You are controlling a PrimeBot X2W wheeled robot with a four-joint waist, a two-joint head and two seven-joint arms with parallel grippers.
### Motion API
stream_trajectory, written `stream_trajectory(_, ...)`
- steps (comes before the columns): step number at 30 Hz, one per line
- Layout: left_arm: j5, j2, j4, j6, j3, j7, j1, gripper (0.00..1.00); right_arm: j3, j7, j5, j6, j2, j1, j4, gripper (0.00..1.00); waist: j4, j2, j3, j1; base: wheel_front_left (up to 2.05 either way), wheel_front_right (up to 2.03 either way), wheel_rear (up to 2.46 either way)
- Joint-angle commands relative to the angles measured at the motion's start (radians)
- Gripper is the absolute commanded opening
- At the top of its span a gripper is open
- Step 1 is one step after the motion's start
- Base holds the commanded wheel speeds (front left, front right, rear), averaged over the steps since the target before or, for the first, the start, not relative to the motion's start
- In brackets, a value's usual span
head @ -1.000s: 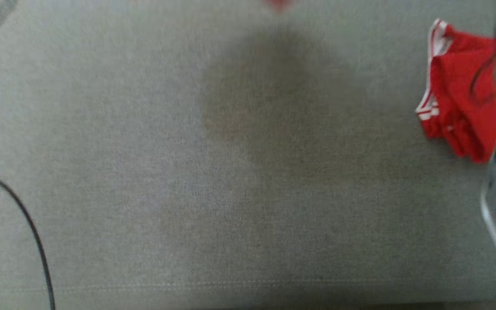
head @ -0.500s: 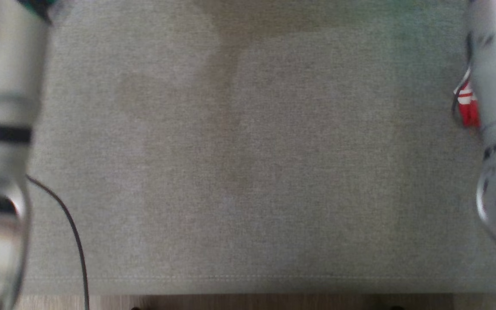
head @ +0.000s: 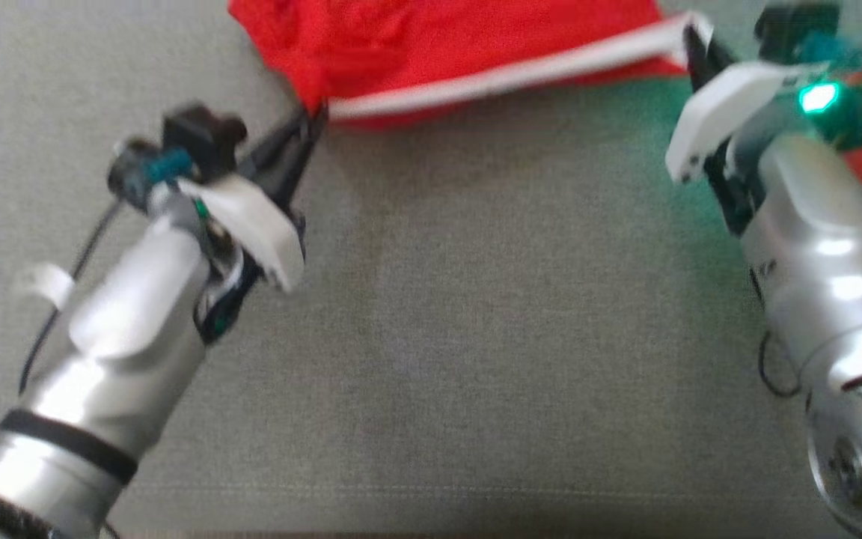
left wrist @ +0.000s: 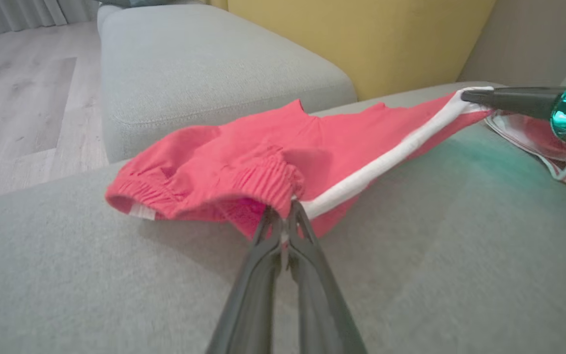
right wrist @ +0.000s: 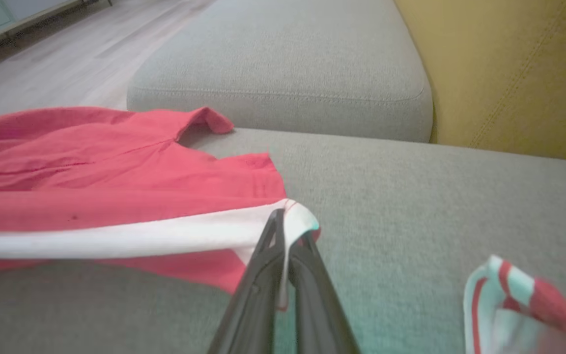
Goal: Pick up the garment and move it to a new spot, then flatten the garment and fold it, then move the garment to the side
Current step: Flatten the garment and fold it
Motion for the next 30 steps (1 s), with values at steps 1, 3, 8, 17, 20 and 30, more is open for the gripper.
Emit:
stream_trajectory(1,-0.018,0.051,-0.027,0.001,0.001,-0.005,-0.004,0.00,0.041,0.020,0.024,-0.001,0.007,0.025,-0.016,0.00,0.005,-0.0001,-0.061,0.0000,0.00,0.00,0.00)
stream_trajectory(3,-0.031,0.064,-0.036,0.001,-0.030,-0.005,0.026,0.00,0.075,0.044,0.054,-0.001,0.001,0.056,-0.013,0.00,0.004,-0.0001,-0.090,0.0000,0.00,0.00,0.00)
stream_trajectory(8,-0.049,0.095,-0.064,0.001,-0.085,-0.005,0.093,0.00,0.177,0.097,0.150,-0.001,-0.017,0.143,-0.039,0.00,-0.002,-0.0001,-0.155,0.0000,0.00,0.00,0.00)
stream_trajectory(17,-0.089,0.132,-0.113,0.001,-0.151,-0.005,0.209,0.00,0.398,0.245,0.414,-0.001,-0.146,0.369,-0.262,0.00,-0.006,-0.0001,-0.253,0.0000,0.00,0.00,0.00)
stream_trajectory(20,-0.103,0.140,-0.137,0.001,-0.167,-0.004,0.243,0.00,0.450,0.303,0.508,-0.001,-0.214,0.444,-0.361,0.00,-0.005,-0.0001,-0.284,0.0000,0.00,0.00,0.00)
stream_trajectory(30,-0.130,0.182,-0.282,0.026,-0.214,0.049,0.378,0.00,0.537,0.490,0.704,-0.001,-0.397,0.650,-0.618,0.00,-0.011,-0.0001,-0.378,0.0000,0.00,0.00,0.00)
